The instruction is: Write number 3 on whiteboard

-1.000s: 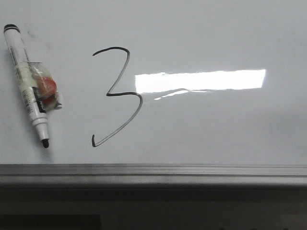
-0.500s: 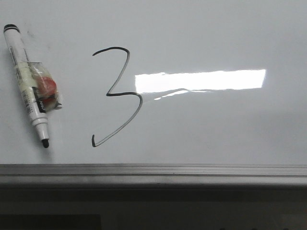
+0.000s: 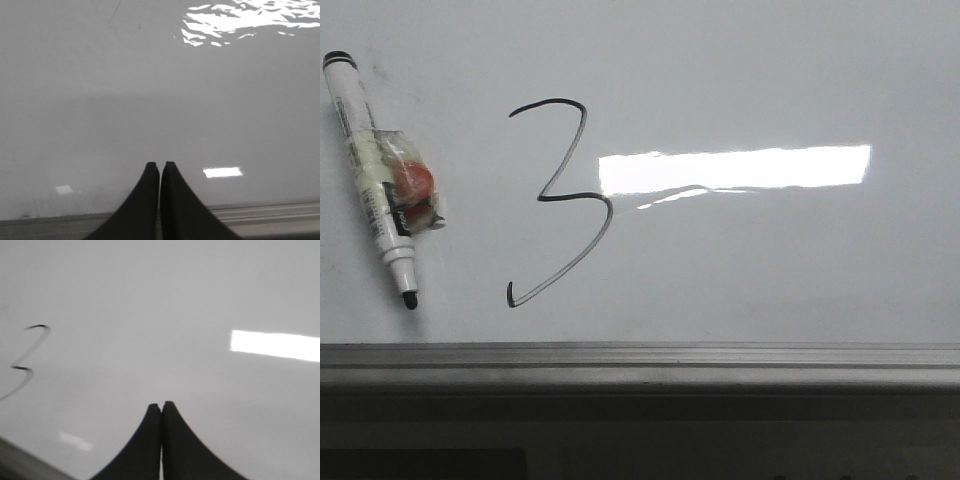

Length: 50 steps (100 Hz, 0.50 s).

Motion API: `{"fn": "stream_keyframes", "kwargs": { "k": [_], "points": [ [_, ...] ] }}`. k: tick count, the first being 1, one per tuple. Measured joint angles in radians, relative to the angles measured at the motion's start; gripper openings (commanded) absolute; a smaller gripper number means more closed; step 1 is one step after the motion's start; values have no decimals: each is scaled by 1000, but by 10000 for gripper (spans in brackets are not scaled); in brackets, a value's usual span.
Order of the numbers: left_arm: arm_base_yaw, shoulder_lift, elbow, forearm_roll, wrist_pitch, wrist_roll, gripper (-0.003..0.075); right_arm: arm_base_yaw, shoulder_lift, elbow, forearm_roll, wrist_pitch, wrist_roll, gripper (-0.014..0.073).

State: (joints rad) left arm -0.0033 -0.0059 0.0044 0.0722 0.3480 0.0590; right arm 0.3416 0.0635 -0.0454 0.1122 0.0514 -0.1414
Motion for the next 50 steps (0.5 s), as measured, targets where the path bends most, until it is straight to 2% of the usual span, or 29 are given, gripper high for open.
{"fn": "stream_keyframes", "kwargs": {
  "k": [14,23,34,50],
  "points": [
    [0,0,0,0,2,0,-20,-247,16,26,-9,0,2,-66],
    [0,0,0,1,2,0,-20,-362,16,57,-12,10,7,-66],
    [0,0,0,1,2,0,-20,-421,4,57,-35,43,24,-66],
    [0,0,0,1,2,0,-20,-426,-62,57,-80,212,35,-66]
  ]
}}
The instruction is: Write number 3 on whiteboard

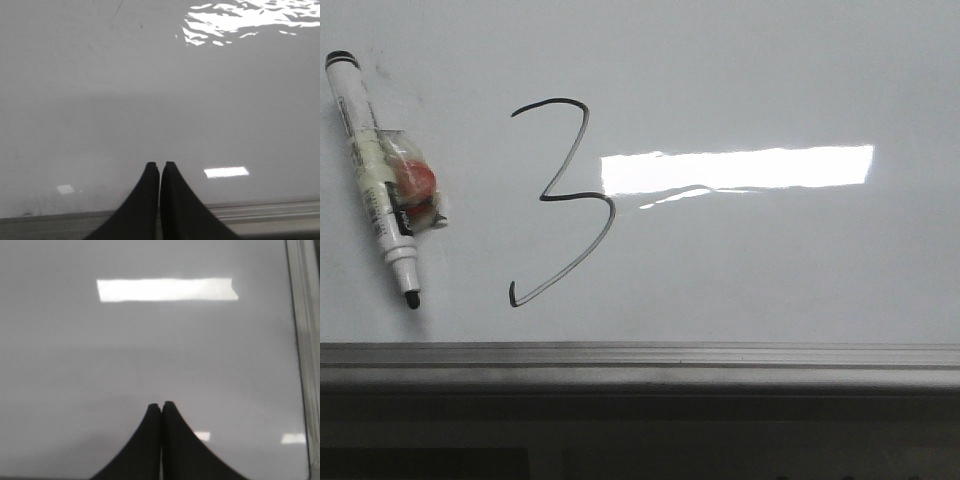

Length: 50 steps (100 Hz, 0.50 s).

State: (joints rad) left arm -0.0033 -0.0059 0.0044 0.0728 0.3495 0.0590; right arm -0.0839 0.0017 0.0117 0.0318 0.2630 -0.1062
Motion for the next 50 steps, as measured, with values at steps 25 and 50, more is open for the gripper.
{"fn": "stream_keyframes", "kwargs": {
  "k": [25,50],
  "points": [
    [0,0,0,2,0,0,-20,0,-12,-2,-3,68,2,-66],
    [0,0,0,2,0,0,-20,0,-12,-2,-3,70,2,-66]
  ]
}}
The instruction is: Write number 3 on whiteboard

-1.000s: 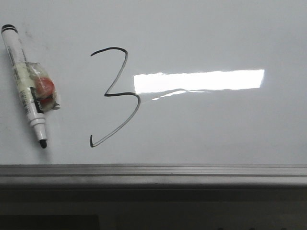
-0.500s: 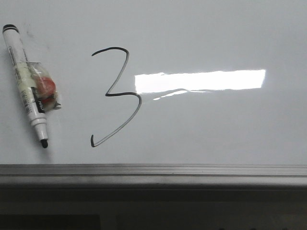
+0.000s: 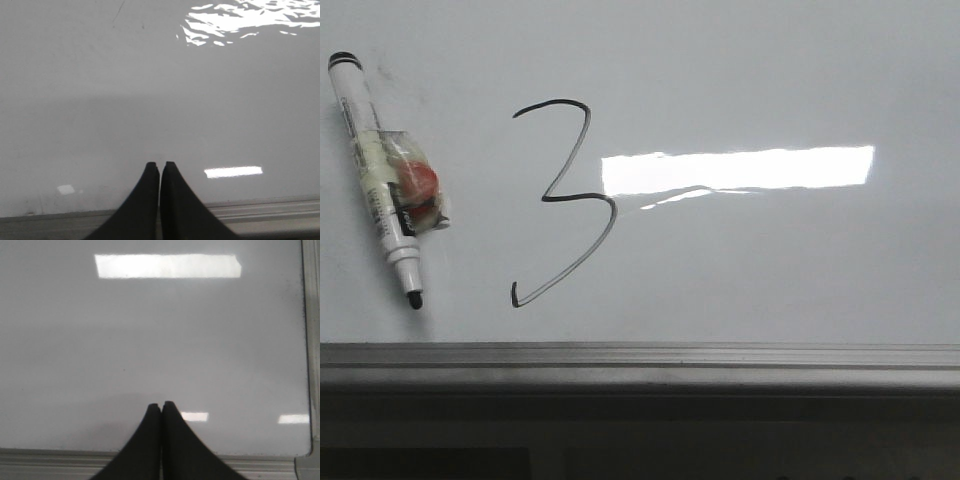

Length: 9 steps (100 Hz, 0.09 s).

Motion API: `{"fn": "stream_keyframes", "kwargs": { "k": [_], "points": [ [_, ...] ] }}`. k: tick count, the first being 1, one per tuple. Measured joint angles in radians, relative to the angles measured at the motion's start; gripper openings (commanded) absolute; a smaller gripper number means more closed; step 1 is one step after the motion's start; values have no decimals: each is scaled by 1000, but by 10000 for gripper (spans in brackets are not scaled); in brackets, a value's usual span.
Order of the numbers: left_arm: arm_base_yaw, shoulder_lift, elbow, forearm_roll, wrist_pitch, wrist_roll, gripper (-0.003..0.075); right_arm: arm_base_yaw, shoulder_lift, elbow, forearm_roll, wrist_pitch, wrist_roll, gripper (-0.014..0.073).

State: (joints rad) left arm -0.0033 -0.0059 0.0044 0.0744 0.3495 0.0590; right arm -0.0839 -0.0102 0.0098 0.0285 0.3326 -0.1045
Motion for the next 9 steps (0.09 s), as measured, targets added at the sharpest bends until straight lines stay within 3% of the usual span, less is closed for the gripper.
{"fn": "stream_keyframes", "kwargs": {
  "k": [9],
  "points": [
    [0,0,0,0,0,0,-20,0,0,0,-1,0,0,-66]
  ]
}}
